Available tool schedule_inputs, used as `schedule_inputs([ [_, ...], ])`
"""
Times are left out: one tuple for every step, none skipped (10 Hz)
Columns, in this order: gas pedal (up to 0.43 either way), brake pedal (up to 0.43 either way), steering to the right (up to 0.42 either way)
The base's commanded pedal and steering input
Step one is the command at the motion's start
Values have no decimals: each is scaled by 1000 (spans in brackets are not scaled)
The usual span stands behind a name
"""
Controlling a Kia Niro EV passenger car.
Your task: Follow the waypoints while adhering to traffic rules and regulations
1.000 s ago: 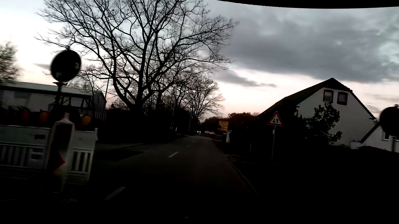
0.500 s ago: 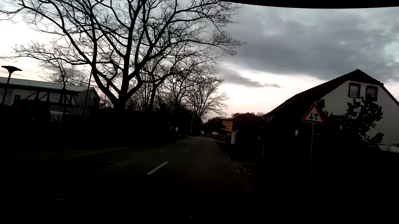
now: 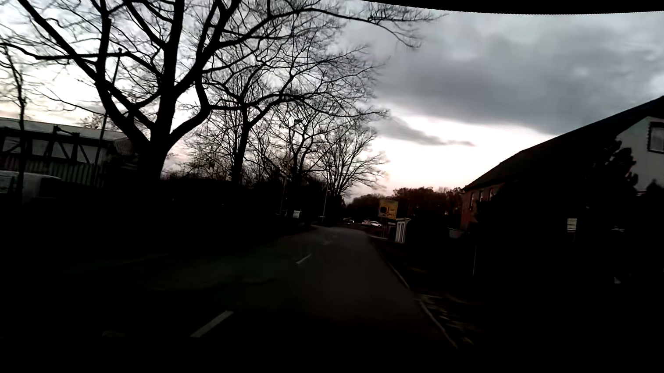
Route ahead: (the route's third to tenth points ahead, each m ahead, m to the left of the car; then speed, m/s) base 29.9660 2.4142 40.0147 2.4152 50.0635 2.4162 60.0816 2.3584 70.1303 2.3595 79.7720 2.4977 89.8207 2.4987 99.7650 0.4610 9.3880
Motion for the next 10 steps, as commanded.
schedule_inputs([
  [189,0,-10],
  [189,0,-6],
  [189,0,-3],
  [189,0,1],
  [189,0,7],
  [189,0,9],
  [177,0,10],
  [177,0,10],
  [169,0,10],
  [157,0,11],
])
